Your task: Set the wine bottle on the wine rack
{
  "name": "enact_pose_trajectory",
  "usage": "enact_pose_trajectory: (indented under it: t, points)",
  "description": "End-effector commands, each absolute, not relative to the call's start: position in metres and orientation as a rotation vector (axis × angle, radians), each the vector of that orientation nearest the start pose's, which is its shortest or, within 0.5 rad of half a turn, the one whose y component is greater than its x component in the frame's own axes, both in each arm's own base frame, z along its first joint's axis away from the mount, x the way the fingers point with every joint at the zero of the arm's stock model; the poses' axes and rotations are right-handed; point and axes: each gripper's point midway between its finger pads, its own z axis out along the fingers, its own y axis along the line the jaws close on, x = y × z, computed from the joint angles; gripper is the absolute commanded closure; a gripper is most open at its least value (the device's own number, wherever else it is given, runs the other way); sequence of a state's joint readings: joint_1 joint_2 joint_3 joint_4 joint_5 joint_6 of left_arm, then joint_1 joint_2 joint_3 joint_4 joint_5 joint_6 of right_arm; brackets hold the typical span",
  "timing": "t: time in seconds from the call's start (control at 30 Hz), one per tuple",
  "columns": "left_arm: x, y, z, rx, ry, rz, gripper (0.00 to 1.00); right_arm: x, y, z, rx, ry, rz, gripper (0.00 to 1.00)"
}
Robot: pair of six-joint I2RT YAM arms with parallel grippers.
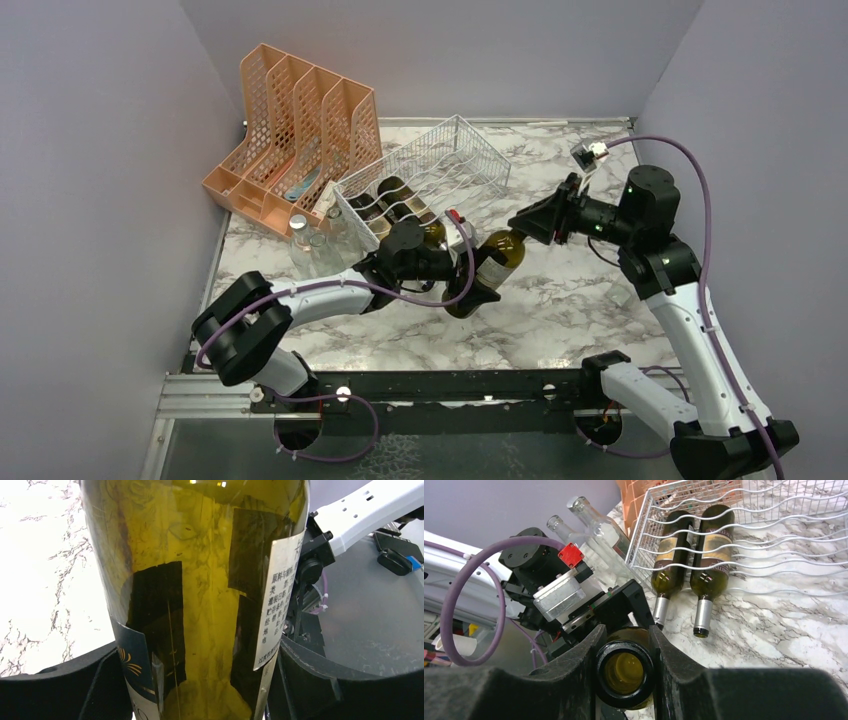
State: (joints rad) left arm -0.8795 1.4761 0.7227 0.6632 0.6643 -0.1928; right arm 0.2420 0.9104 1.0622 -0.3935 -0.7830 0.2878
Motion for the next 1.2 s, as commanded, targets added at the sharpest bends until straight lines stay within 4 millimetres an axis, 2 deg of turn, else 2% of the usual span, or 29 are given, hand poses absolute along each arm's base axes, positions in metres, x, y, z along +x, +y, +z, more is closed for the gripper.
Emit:
enact_pose_trajectory:
  t: [0.0,0.07,0.13,0.23,0.4,0.6,0.8,0.97,1.17]
  points:
    - [0.180,-0.394,0.216,1.094,1.357,-1.309,0.49,0.203,0.200,0.378,-0.621,1.639,1.171,0.98]
    - [0.185,-0.394,0.224,1.079,1.335,-1.280,0.73,0.204,0.198,0.376,-0.608,1.662,1.151,0.79]
    - [0.189,-0.394,0.230,1.078,1.301,-1.240,1.00,0.207,0.194,0.371,-0.585,1.692,1.111,0.66]
    - [0.197,-0.391,0.240,1.076,1.249,-1.158,1.00,0.212,0.185,0.367,-0.547,1.727,1.027,0.44]
    - [0.204,-0.386,0.258,1.184,1.078,-0.976,1.00,0.216,0.164,0.374,-0.479,1.732,0.861,0.32]
    - [0.230,-0.383,0.296,1.317,0.773,-0.591,1.00,0.211,0.148,0.388,-0.437,1.720,0.755,0.30]
    - [0.254,-0.383,0.319,1.465,0.511,-0.198,1.00,0.203,0.137,0.398,-0.424,1.716,0.687,0.29]
    - [0.279,-0.385,0.333,1.570,0.414,0.060,1.00,0.206,0.127,0.384,-0.399,1.759,0.623,0.29]
    - [0.310,-0.382,0.340,1.693,0.326,0.354,1.00,0.209,0.123,0.353,-0.385,1.855,0.596,0.29]
